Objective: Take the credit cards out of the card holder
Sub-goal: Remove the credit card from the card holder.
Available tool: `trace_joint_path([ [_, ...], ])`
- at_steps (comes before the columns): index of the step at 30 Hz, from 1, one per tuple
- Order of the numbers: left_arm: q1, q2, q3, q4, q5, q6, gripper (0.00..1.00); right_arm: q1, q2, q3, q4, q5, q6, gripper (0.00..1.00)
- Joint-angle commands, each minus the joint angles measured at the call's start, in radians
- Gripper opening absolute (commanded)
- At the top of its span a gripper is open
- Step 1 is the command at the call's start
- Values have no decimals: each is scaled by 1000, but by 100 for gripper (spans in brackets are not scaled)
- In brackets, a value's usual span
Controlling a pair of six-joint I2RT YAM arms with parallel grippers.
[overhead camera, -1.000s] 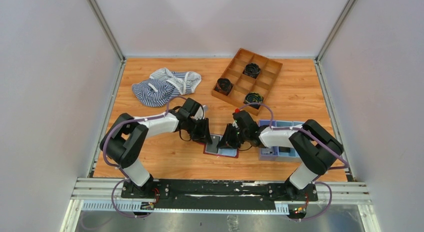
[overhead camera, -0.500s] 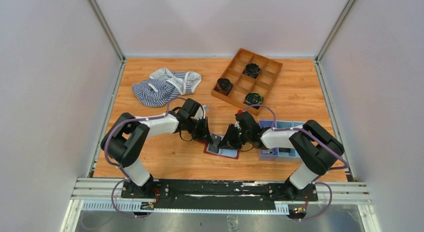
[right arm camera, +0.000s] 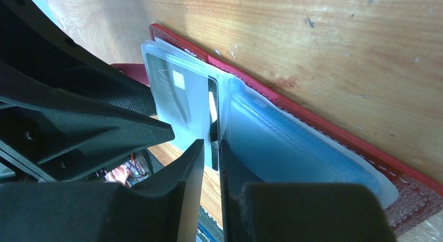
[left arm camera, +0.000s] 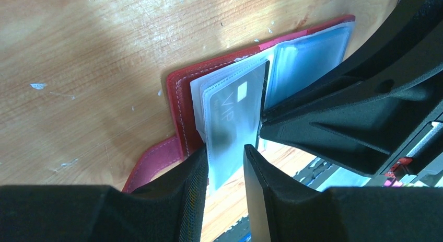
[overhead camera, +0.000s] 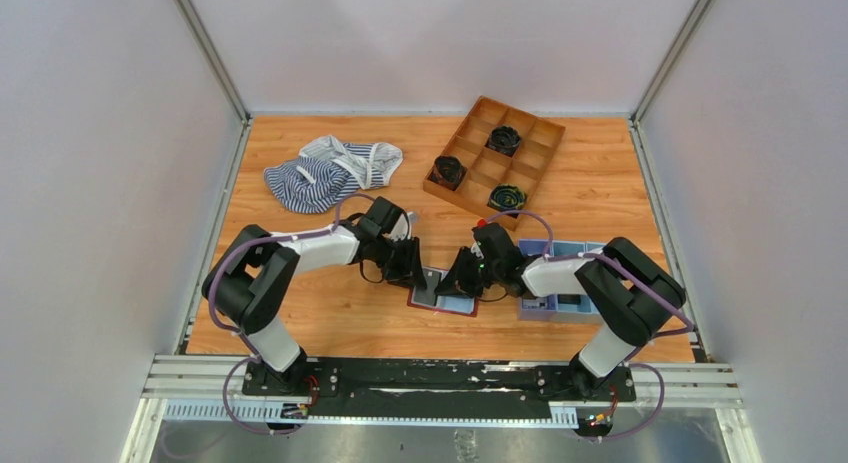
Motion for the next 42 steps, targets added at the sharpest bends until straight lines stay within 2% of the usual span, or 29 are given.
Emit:
trace_joint_path([
  [1,-3,-21,8,-48,-81,20,37,-13,27,-26,-33,28,-10,21],
  [5,-3,-44,21,-66,-113,30,37,-20,21,-31,-37,30,-12,21],
  [12,-3,-15,12,-26,-58,19,33,-29,13,-27,-45,26,-22,21],
  [14,-3,-9,2,-8,-46,12,28,-30,6,-28,-51,30,-25,21],
  [18,-3,2,-4,2,-40,8,3,-35,-5,-31,-58,39,-23,21],
  [19,-3,6,-6,2,-41,6,0,-37,-8,-32,-58,42,-22,21],
  [27,-3,37,-28,18,-21,4,0,-45,-22,-45,-58,66,-7,21],
  [33,-5,47,-41,49,12,-9,0,-45,7,-46,-47,74,2,28],
  [34,-6,48,-43,52,16,-10,0,-45,11,-47,-39,71,4,27],
  [38,-7,54,-46,54,16,-9,0,-44,7,-59,-9,67,17,10],
  [42,-10,68,-49,66,30,-13,0,-45,2,-74,54,45,29,10],
])
